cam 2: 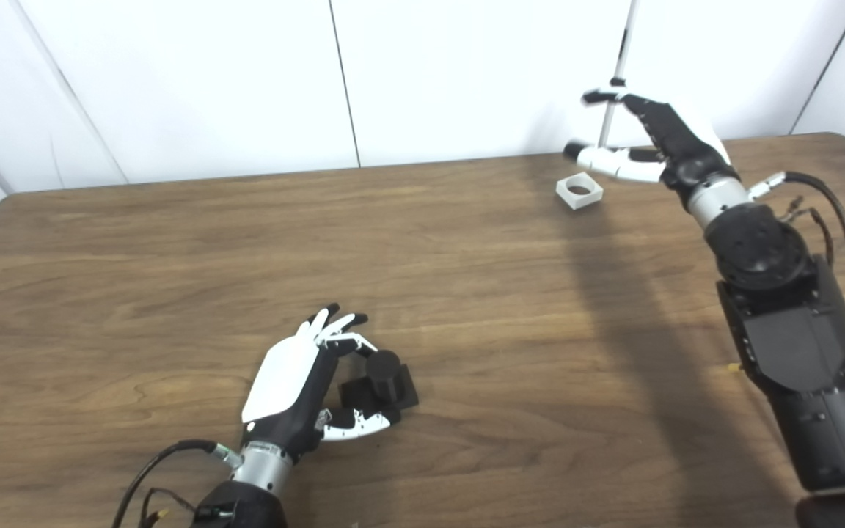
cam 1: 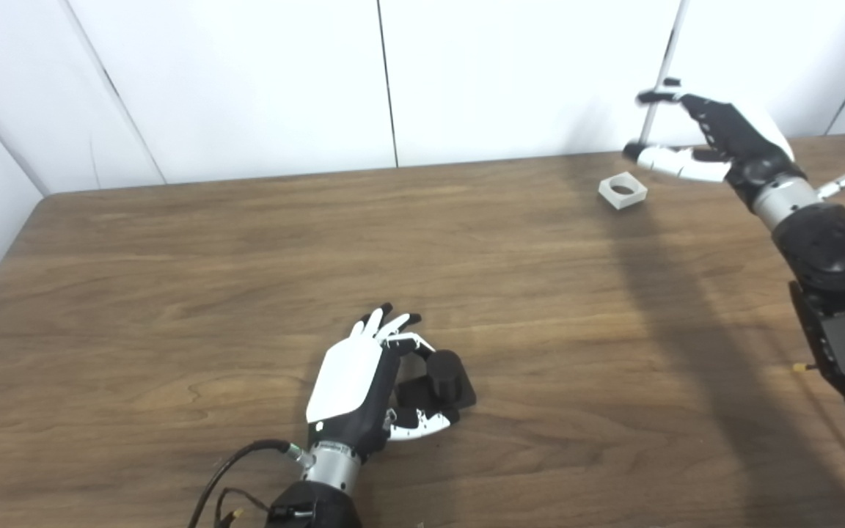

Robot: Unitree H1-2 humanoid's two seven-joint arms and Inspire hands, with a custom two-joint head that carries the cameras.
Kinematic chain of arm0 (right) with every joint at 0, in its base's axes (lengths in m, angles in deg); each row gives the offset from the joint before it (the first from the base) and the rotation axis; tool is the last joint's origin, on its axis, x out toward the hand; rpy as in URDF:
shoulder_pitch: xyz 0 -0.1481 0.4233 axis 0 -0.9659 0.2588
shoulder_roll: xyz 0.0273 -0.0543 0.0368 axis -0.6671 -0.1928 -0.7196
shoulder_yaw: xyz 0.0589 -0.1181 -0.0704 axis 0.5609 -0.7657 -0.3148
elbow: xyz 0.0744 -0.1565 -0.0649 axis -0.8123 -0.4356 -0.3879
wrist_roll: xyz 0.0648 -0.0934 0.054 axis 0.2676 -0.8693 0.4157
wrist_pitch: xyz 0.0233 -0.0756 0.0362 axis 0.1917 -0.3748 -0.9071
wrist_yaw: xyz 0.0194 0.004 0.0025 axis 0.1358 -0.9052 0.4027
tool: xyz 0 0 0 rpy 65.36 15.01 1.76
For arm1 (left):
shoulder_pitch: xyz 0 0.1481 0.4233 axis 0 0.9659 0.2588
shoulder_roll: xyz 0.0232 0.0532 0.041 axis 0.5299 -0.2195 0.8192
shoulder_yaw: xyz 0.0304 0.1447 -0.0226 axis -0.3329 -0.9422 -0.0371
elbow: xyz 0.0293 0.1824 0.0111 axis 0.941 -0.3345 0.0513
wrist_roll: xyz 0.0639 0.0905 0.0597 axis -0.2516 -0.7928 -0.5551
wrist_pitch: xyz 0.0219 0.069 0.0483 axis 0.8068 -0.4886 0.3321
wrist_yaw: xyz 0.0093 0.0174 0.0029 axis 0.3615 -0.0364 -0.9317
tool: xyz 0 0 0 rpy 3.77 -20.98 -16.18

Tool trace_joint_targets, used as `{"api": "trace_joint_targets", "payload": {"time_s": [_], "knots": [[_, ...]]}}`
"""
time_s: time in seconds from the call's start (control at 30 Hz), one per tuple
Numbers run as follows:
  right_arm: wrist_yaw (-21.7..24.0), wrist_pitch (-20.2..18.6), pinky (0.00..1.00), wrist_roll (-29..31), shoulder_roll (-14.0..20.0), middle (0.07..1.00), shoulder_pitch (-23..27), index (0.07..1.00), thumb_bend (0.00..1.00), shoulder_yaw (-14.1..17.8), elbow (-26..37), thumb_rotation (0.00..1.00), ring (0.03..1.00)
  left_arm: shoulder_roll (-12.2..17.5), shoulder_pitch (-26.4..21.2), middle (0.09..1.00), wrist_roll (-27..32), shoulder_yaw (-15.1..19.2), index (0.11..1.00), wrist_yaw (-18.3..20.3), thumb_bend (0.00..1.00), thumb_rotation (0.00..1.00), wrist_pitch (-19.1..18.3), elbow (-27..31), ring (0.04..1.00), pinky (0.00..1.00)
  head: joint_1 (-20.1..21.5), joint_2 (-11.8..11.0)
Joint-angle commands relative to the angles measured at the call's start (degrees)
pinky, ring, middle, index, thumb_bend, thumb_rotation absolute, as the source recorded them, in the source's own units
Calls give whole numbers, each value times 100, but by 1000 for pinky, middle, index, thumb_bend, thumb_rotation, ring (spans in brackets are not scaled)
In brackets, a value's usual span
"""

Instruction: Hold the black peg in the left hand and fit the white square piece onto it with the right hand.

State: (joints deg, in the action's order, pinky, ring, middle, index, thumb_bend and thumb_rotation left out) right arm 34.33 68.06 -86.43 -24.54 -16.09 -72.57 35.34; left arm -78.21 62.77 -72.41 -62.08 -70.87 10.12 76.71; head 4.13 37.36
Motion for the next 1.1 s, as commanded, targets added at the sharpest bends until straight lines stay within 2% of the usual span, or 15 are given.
{"api": "trace_joint_targets", "payload": {"time_s": [0.0, 0.13, 0.3, 0.47, 0.63, 0.93, 1.07], "knots": [[-34, 328, 961, -396, 253, 970, 468, 744, 769, -88, 28, 279, 1000, 28, 87, 894, -51, -54, 492, 76, 515, 59, -15, -284, 1000, 1000, 4, -13], [57, 453, 930, -683, 335, 979, 626, 740, 819, -261, -202, 216, 1000, 7, 90, 897, -13, -65, 492, 29, 515, 59, 4, -345, 1000, 1000, -7, -84], [248, 602, 992, -1042, 458, 989, 850, 749, 845, -493, -464, 194, 1000, -7, 77, 899, -56, -76, 492, 6, 516, 58, -23, -366, 1000, 1000, -6, -120], [425, 762, 1000, -1402, 561, 989, 1141, 750, 865, -761, -747, 147, 1000, -2, 72, 900, -38, -71, 492, -62, 516, 58, 4, -412, 1000, 1000, -3, -160], [566, 848, 1000, -1668, 569, 991, 1373, 746, 882, -918, -993, 160, 1000, -12, 70, 901, -51, -76, 492, -79, 516, 59, -4, -431, 1000, 1000, -27, -178], [845, 1189, 1000, -2208, 541, 995, 2034, 750, 881, -1387, -1786, 161, 1000, -2, 90, 910, -89, -65, 493, -52, 515, 58, -55, -382, 1000, 1000, -42, -180], [955, 1141, 1000, -2360, 442, 993, 2253, 751, 872, -1479, -1992, 147, 1000, -17, 96, 913, -120, -68, 493, -27, 516, 58, -98, -353, 1000, 1000, -60, -166]]}}
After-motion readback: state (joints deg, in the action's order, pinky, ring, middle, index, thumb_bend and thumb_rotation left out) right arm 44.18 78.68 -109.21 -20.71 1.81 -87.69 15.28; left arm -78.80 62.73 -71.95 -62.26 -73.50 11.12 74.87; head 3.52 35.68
